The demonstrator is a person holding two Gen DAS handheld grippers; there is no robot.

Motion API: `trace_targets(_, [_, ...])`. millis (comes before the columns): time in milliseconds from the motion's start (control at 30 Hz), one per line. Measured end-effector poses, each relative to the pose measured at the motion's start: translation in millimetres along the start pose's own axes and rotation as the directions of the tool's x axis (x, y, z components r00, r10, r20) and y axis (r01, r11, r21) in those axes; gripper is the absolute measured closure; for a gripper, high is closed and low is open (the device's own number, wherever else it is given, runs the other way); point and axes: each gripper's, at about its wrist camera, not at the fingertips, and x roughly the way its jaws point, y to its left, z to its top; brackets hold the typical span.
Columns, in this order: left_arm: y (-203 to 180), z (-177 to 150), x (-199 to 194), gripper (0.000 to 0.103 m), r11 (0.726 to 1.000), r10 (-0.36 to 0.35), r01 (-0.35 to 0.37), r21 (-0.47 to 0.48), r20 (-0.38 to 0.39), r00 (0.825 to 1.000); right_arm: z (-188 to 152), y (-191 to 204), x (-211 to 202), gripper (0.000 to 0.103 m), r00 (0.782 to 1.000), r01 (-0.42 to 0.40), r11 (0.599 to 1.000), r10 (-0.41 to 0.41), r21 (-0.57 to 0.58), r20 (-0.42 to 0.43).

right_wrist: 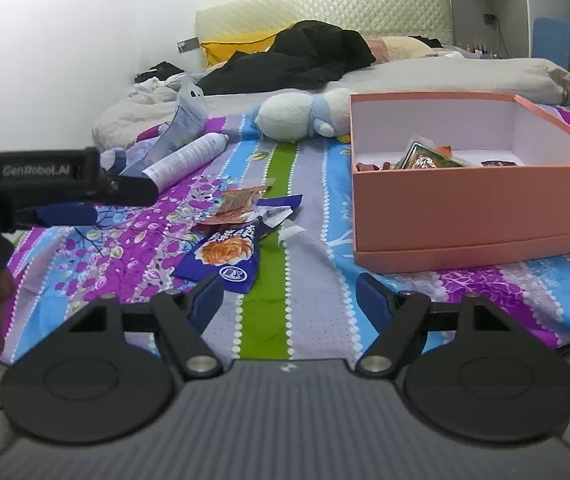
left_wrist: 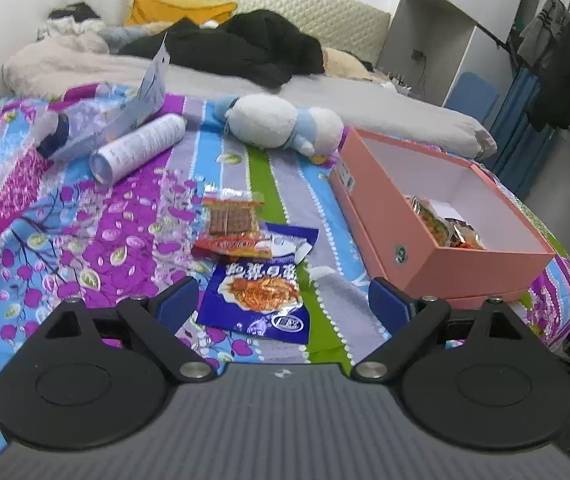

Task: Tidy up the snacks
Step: 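Withdraw both open tools from the box toward the stick and blue packets, then grasp the brown stick snack packet with the left tool while the right tool grasps the blue packet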

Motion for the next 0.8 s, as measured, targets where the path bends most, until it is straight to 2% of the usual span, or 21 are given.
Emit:
trace_targets(267, [21.3, 0.5, 32.4, 0.009, 0.998, 0.02, -0.021, -0.052, -0.019, 1.0, -2.7, 7.4, 25.5, 0.028, 0.998, -0.045, 0.999, 0.043, -0.027, -0.053])
trace_targets(433, [37.6, 4.5, 63.1, 0.009, 0.997, 0.016, -0.021, -0.08, -0.059, 0.998, 1.8, 14.6, 46.1, 0.028, 0.993, -0.088, 0.996, 0.085, -0.035, -0.08])
trace_targets(467, [41.1, 6.3, 70.2, 0.009, 0.996, 0.013, -0.019, -0.087, -0.07, 0.997, 3.9, 16.5, 52.1, 0.027, 0.992, -0.099, 0.994, 0.096, -0.038, -0.085])
trace_targets(533, [47.1, 10.6, 83.9, 0.009, 0.995, 0.008, -0.016, -0.098, -0.087, 0.996, 7.6, 20.6, 62.7, 0.017, 0.991, -0.109, 0.993, 0.105, -0.042, -0.086])
trace_targets(667, [55.8, 23.5, 119.0, 0.008, 0.996, -0.005, -0.008, -0.091, -0.144, 0.99, 16.0, 24.7, 85.8, 0.017, 0.987, -0.13, 0.99, 0.125, -0.046, -0.101])
trace_targets(800, [63.3, 40.2, 151.8, 0.003, 0.996, -0.006, -0.008, -0.084, -0.168, 0.986, 21.0, 28.7, 109.6, 0.017, 0.984, -0.145, 0.988, 0.138, -0.06, -0.117])
